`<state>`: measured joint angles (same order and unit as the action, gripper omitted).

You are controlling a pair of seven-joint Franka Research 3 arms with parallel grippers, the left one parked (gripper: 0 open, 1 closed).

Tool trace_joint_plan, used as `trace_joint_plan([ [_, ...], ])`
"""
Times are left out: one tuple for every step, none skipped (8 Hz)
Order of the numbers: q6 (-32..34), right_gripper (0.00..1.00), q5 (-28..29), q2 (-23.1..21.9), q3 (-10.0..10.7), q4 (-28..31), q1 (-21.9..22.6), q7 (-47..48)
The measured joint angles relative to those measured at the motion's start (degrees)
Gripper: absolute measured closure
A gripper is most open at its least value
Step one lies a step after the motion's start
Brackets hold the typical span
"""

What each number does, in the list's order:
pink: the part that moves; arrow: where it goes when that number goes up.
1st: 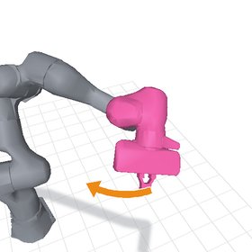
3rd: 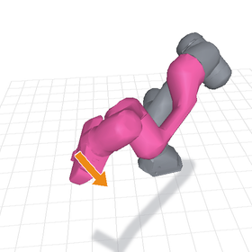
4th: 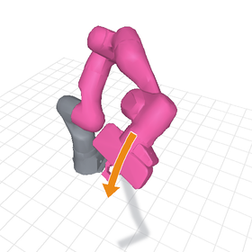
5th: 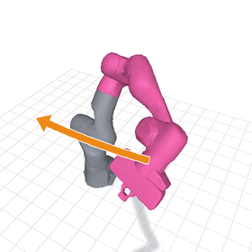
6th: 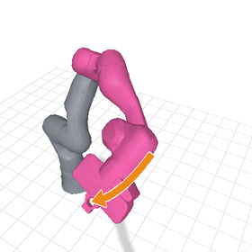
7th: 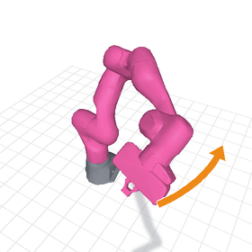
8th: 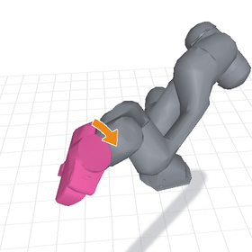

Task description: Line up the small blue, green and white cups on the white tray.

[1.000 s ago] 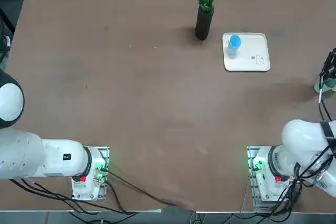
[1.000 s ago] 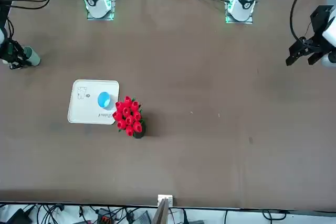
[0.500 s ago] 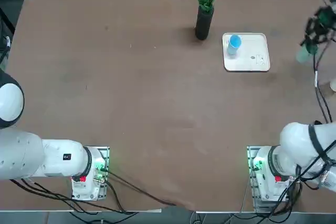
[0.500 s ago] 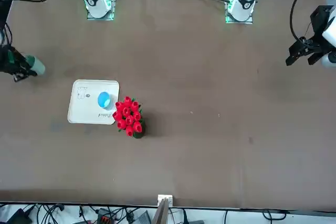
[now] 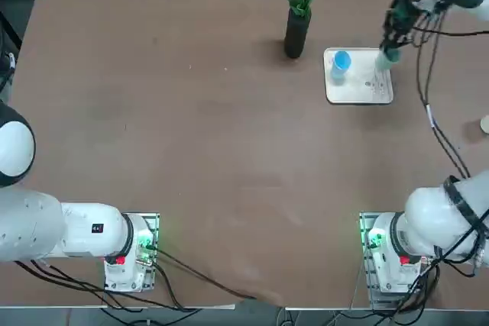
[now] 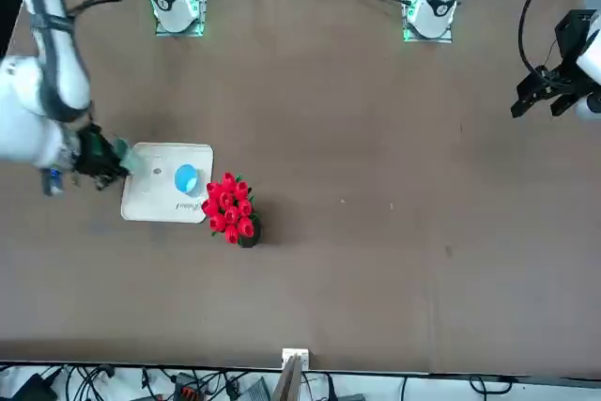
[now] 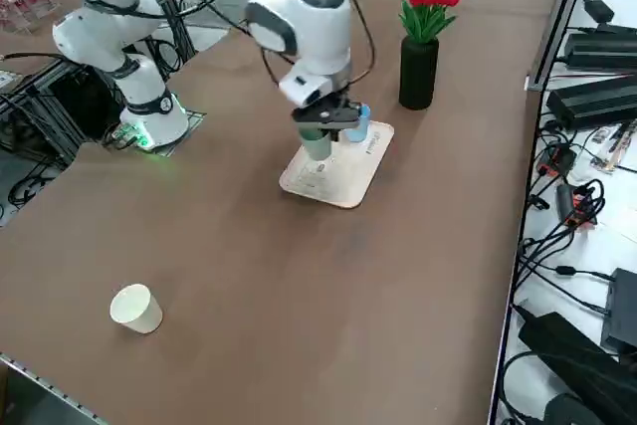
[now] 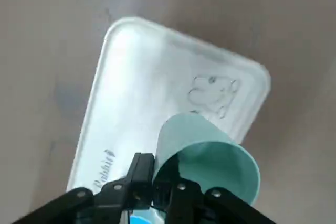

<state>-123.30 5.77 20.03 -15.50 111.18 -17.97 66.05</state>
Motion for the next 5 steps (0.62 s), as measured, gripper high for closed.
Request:
trace_joint_plan([
  [-2.41, 0.97, 0.0, 1.72, 0.05, 0.02, 1.02, 2.14],
  [-4.96, 0.97, 0.0, 3.24, 0.1, 0.04, 1.6, 3.64],
  [-7.53, 0.97, 0.01, 4.57, 0.11, 0.03, 2.68, 5.61],
  [-9.38, 0.97, 0.01, 5.64, 0.1, 0.04, 4.11, 7.66],
  [-10.34, 0.97, 0.01, 6.35, 0.11, 0.06, 5.08, 8.61],
])
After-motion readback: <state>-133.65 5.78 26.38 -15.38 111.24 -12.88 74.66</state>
